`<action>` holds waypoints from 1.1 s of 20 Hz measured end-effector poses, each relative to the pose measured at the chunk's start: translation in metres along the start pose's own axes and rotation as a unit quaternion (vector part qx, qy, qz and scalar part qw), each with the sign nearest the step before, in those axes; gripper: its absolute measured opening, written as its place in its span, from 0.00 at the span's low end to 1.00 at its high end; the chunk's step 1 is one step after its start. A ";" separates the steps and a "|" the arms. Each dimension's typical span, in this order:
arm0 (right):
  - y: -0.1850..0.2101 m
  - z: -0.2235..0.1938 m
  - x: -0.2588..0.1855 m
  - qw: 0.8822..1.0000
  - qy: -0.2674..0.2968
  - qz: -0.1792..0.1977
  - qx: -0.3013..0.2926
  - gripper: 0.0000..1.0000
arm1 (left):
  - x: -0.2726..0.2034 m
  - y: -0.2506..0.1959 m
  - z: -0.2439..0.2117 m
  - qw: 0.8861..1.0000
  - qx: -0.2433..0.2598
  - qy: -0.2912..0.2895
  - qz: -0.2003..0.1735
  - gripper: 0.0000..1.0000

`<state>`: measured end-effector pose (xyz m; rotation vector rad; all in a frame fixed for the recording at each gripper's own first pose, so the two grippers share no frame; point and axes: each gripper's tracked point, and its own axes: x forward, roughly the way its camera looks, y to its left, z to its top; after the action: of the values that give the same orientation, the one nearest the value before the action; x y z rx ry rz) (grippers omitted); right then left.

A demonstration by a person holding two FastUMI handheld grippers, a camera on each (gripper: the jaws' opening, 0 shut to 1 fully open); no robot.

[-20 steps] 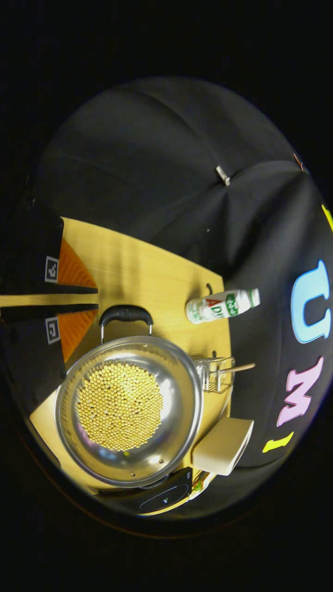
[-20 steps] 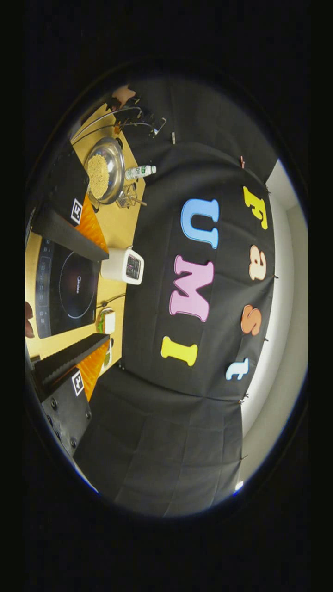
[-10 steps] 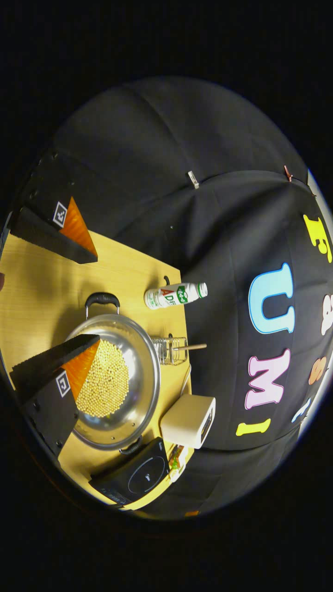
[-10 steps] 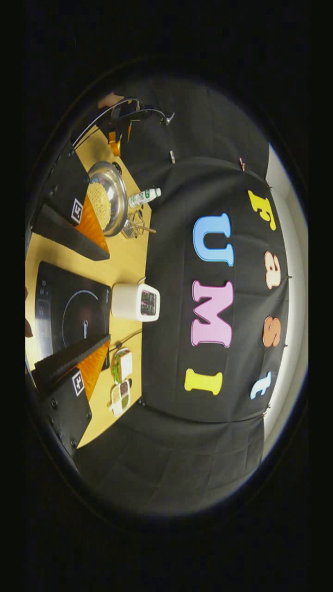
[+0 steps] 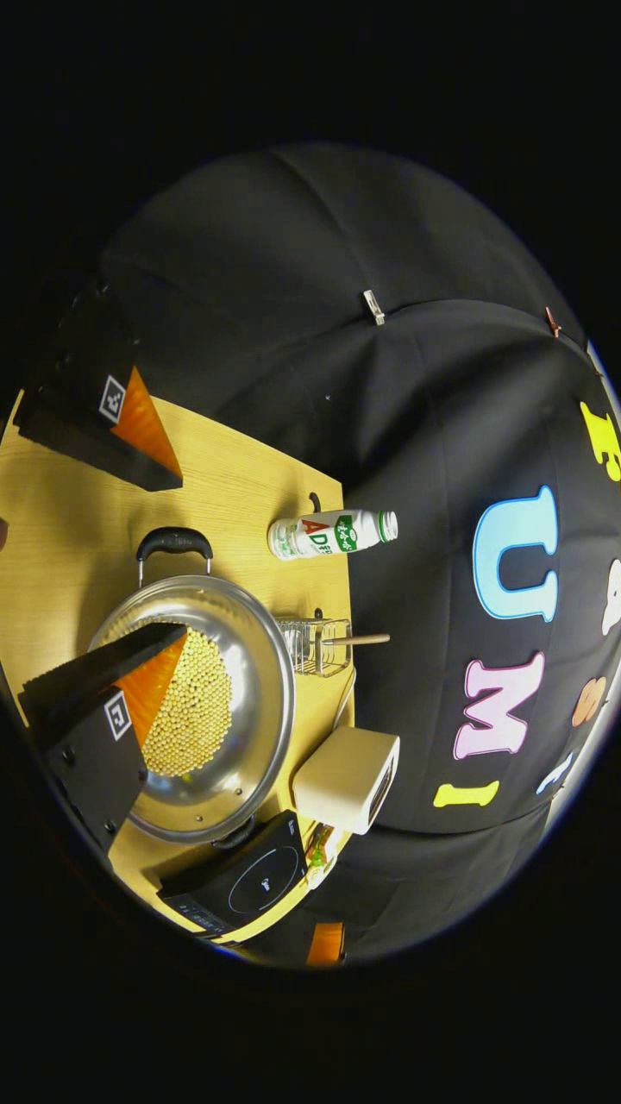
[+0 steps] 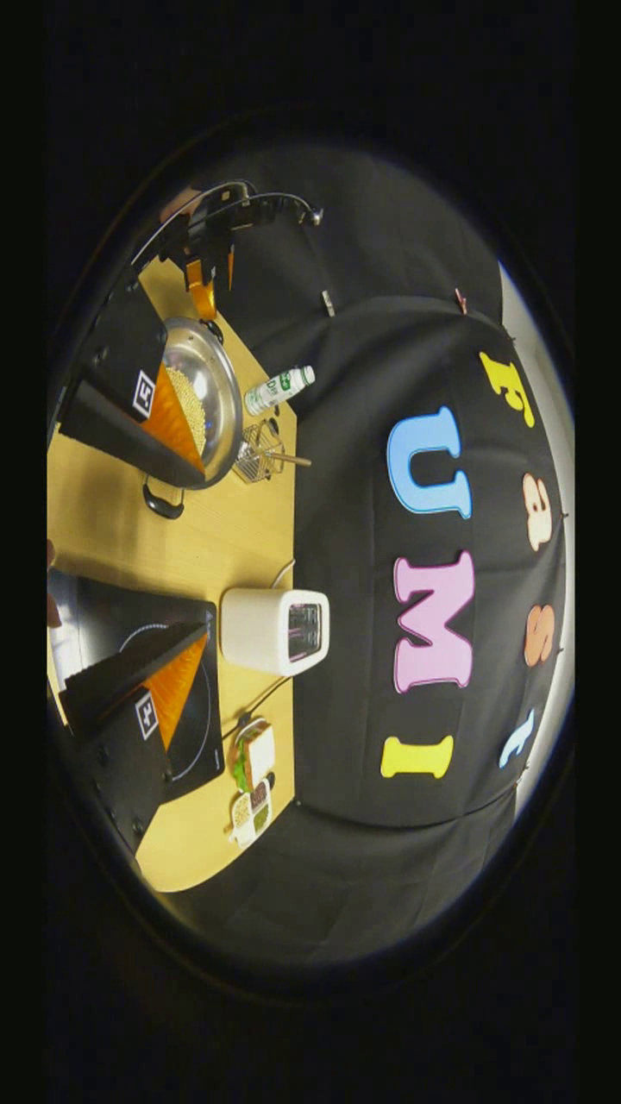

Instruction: First push the handle of the pot to place it horizontally, then grasp the pot with both hands and set it on the induction cooktop.

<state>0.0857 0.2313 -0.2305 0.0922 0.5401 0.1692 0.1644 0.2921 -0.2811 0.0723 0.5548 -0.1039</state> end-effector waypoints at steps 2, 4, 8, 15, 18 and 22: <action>0.014 -0.014 0.020 1.000 0.018 0.006 -0.002 0.99 | 0.014 -0.002 -0.003 1.000 -0.004 0.005 -0.011 0.96; 0.025 -0.031 0.038 0.999 0.039 0.011 0.001 0.99 | 0.028 -0.004 -0.010 1.000 -0.012 0.015 -0.020 0.96; 0.041 -0.068 0.070 0.996 0.084 0.007 0.013 0.99 | 0.050 0.000 -0.019 0.999 -0.016 0.030 -0.024 0.96; 0.058 -0.124 0.110 0.988 0.155 -0.001 0.018 0.99 | 0.074 -0.005 -0.024 0.998 -0.008 0.043 -0.039 0.94; 0.056 -0.140 0.122 0.983 0.185 -0.010 0.015 0.99 | 0.083 -0.009 -0.027 0.998 -0.015 0.049 -0.044 0.89; 0.061 -0.159 0.127 0.975 0.221 -0.009 0.026 0.76 | 0.092 -0.008 -0.039 0.997 -0.033 0.062 -0.038 0.78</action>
<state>0.1026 0.3216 -0.4220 0.1011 0.9906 0.1593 0.2205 0.2811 -0.3634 -0.0069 0.6839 -0.1551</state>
